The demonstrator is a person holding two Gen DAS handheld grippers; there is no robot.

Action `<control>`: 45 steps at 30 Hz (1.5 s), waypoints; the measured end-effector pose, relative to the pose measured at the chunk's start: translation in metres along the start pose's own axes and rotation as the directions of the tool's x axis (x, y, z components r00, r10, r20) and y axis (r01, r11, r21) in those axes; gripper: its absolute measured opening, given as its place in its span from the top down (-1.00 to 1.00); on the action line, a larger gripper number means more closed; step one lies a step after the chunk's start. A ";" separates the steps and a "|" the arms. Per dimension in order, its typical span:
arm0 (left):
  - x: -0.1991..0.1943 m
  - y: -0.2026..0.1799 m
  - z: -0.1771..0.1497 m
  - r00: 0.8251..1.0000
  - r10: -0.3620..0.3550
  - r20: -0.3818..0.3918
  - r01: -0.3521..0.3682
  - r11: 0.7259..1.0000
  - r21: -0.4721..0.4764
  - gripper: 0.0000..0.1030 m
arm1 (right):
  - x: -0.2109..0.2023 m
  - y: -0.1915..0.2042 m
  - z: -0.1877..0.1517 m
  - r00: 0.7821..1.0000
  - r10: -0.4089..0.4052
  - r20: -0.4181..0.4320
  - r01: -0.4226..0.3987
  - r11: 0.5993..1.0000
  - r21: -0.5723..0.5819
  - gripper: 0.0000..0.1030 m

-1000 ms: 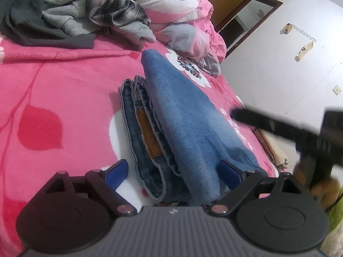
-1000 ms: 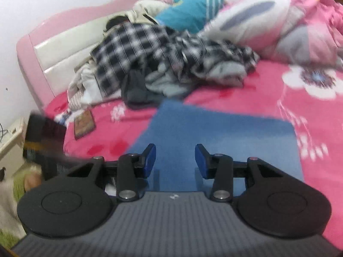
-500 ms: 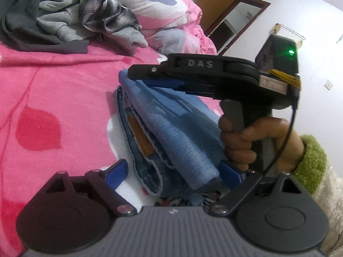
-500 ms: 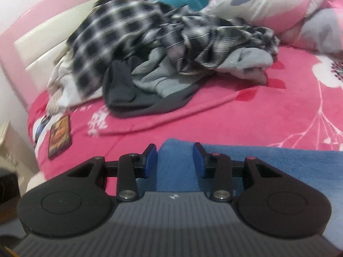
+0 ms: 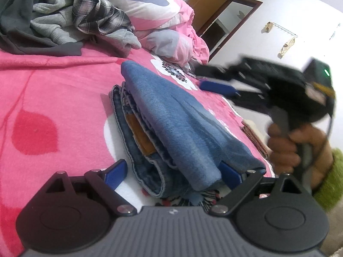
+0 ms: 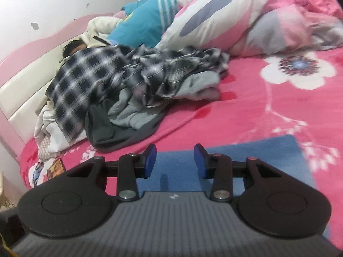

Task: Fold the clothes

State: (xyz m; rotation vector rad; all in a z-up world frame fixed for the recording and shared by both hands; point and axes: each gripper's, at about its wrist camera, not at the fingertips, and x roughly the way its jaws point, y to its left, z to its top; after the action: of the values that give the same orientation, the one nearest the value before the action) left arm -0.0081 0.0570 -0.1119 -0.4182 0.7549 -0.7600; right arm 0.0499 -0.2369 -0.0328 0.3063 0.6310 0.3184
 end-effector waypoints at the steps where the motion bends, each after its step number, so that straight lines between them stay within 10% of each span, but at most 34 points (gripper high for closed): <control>1: 0.000 0.000 0.000 1.000 0.000 0.000 0.000 1.000 -0.001 -0.81 | -0.009 -0.003 -0.002 1.000 -0.012 0.003 0.012 1.000 0.001 0.26; 13: 0.000 0.000 0.001 1.000 0.005 0.003 -0.004 1.000 -0.011 -0.82 | -0.093 -0.087 -0.051 0.941 -0.335 -0.042 0.329 0.882 0.336 0.24; 22: 0.001 0.000 0.002 1.000 0.012 0.002 -0.012 1.000 -0.028 -0.82 | -0.105 -0.021 -0.048 0.985 -0.155 0.080 0.151 0.987 0.053 0.25; 34: 0.000 0.002 0.002 1.000 0.009 -0.004 -0.009 0.999 -0.040 -0.81 | -0.121 -0.033 -0.076 0.964 -0.267 -0.012 0.267 0.962 0.059 0.26; 45: -0.013 -0.002 0.007 0.999 0.031 -0.011 -0.032 0.997 -0.067 -0.81 | -0.125 -0.023 -0.071 0.981 -0.179 0.075 0.175 0.983 0.049 0.22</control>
State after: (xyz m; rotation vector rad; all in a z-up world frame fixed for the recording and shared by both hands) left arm -0.0102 0.0659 -0.1003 -0.4624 0.7959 -0.7094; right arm -0.0848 -0.2919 -0.0305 0.2996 0.5834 0.1215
